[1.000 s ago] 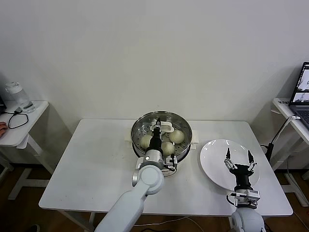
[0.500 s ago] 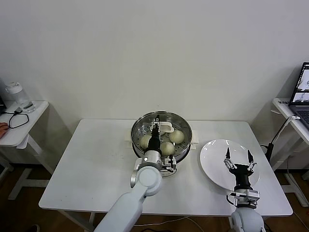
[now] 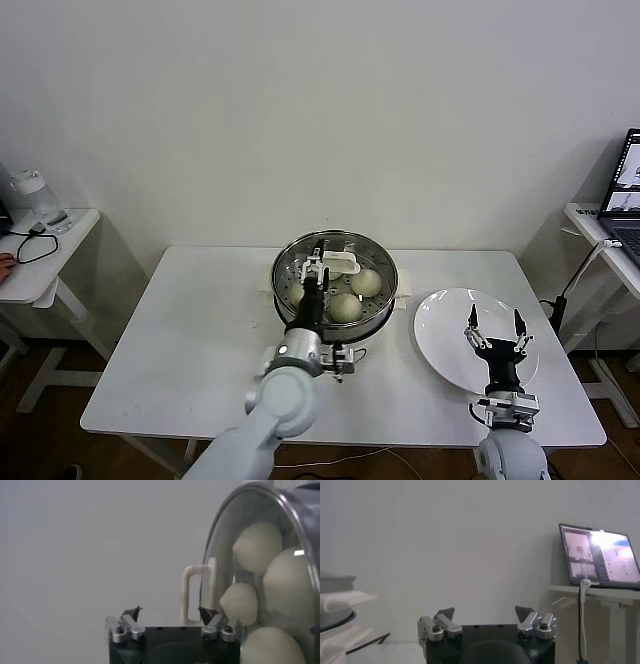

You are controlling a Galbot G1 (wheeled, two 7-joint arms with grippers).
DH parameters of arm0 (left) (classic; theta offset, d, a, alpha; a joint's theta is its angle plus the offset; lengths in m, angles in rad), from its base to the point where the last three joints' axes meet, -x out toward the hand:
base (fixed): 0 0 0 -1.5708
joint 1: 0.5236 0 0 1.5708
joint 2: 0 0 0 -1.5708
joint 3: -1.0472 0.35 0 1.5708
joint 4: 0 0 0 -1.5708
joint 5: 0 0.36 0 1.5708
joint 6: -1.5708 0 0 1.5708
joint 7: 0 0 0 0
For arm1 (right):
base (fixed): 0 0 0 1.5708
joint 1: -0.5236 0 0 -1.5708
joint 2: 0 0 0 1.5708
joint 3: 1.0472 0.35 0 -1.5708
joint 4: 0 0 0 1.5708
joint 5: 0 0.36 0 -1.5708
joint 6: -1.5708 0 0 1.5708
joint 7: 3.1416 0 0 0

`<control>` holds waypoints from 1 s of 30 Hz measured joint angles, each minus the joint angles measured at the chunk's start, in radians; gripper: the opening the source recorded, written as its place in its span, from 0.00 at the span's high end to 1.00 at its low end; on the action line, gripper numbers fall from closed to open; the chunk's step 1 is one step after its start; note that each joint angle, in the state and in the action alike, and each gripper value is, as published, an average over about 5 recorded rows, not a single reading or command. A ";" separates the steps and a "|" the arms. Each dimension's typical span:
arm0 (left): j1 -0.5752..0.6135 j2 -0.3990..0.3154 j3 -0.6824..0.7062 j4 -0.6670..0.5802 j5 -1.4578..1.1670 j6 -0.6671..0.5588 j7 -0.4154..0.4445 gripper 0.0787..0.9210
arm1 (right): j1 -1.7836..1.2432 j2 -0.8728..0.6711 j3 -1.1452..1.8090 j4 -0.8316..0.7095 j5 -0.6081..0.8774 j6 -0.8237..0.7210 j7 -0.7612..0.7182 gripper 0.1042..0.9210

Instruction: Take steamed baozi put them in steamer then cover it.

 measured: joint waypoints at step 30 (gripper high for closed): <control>0.389 0.107 -0.560 -0.040 -1.283 -0.678 -0.228 0.12 | -0.069 -0.025 -0.041 0.100 0.157 -0.119 -0.029 0.12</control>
